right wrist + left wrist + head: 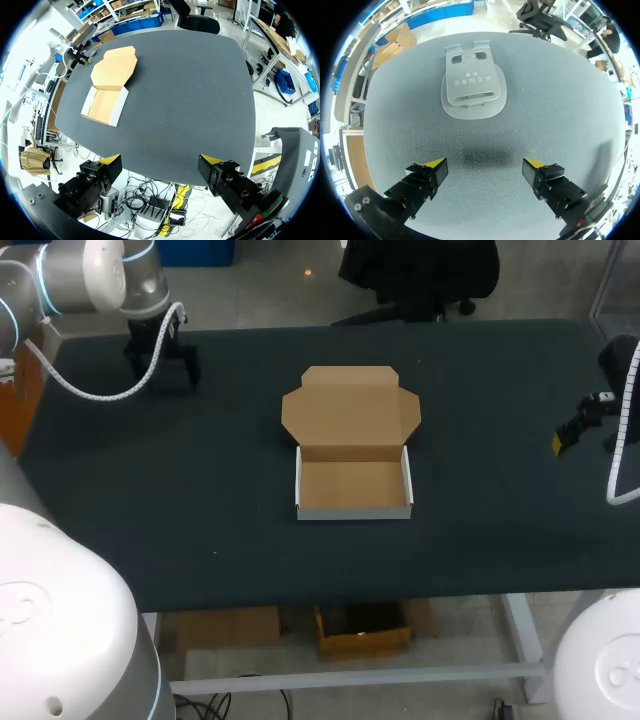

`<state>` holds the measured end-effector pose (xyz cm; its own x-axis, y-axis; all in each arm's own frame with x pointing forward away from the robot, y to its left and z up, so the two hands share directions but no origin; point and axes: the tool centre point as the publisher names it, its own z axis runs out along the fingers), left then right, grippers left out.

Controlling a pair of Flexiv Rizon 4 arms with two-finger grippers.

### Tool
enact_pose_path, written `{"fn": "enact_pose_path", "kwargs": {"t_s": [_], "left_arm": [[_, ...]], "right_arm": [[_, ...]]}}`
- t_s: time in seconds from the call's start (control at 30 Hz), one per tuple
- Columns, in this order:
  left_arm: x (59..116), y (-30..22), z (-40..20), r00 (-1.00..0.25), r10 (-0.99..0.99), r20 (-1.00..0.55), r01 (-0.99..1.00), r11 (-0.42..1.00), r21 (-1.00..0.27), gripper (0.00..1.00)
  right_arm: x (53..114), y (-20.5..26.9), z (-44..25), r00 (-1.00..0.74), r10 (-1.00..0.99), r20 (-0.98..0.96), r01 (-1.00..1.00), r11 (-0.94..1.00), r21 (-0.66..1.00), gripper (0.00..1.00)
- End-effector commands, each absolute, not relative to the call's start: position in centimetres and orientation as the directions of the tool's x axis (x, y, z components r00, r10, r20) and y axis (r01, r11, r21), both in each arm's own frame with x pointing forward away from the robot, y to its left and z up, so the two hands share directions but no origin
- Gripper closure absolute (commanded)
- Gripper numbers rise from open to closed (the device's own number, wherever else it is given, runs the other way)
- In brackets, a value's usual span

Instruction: Assemble the packaging by folding the flat box into shape, placing the metal phone stand inside, and closing the box properly

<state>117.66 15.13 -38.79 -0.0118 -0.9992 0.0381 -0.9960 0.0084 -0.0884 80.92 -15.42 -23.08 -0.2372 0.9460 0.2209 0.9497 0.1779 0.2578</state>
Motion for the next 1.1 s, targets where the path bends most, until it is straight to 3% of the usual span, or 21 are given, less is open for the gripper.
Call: {"fn": "enact_pose_path", "kwargs": {"t_s": [0.03, 1.1], "left_arm": [[118.3, 15.1, -39.0, -0.011, -0.999, 0.037, -0.997, 0.009, -0.071, 0.00], [122.3, 15.1, -40.1, 0.007, -1.000, 0.018, -0.998, -0.008, -0.061, 0.00]], "right_arm": [[80.9, -15.5, -22.9, -0.238, 0.946, 0.222, 0.950, 0.180, 0.254, 0.00], [80.9, -15.5, -22.9, -0.238, 0.946, 0.222, 0.950, 0.180, 0.254, 0.00]]}}
